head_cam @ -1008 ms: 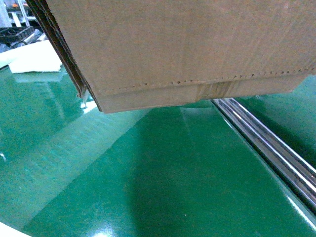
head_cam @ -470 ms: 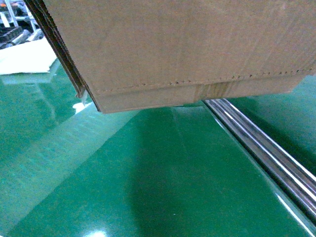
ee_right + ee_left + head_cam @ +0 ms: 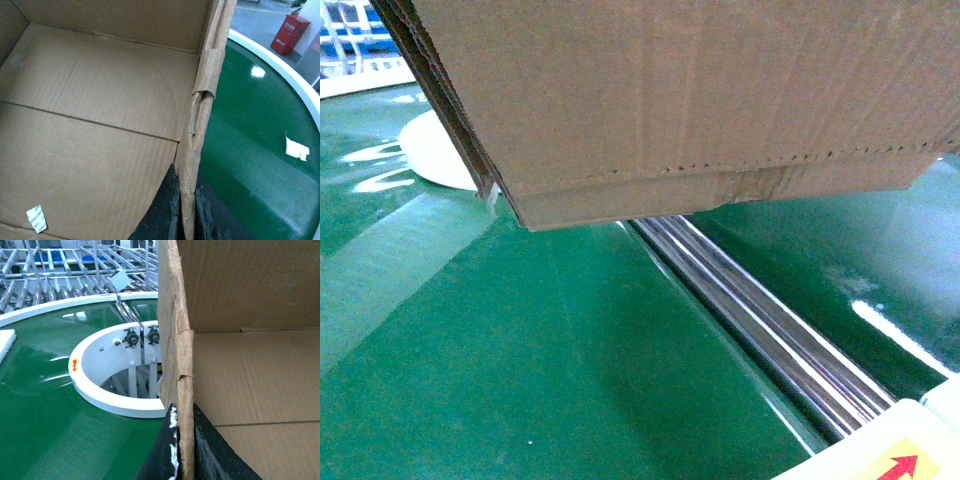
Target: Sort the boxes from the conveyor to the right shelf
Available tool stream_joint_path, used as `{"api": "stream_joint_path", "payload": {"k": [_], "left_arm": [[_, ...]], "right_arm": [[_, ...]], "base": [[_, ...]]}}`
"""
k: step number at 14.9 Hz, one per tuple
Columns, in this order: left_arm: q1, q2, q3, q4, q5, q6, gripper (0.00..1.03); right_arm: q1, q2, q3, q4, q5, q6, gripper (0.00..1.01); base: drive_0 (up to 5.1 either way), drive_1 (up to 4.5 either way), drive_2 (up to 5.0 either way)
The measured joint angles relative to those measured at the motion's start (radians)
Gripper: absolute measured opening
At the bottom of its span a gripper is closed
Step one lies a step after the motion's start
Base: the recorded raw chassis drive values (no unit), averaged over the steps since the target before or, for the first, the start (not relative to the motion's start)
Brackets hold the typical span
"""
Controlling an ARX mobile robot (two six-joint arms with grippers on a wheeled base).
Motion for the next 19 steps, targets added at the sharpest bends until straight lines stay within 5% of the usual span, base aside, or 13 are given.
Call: {"api": "stream_joint_path", "payload": {"k": [7, 19], "left_arm": [[0.000, 0.003, -0.001, -0.001, 0.003, 0.003, 0.03], [-0.001, 0.003, -0.001, 0.000, 0.002, 0.005, 0.03]], "right_arm": [[0.000, 0.005, -0.002, -0.001, -0.001, 0.000, 0.02], [0.000, 0.005, -0.002, 0.002, -0.002, 0.000, 0.02]], "base": [[-1.1, -4.38, 1.2], [2.5, -5.14, -1.2]]}}
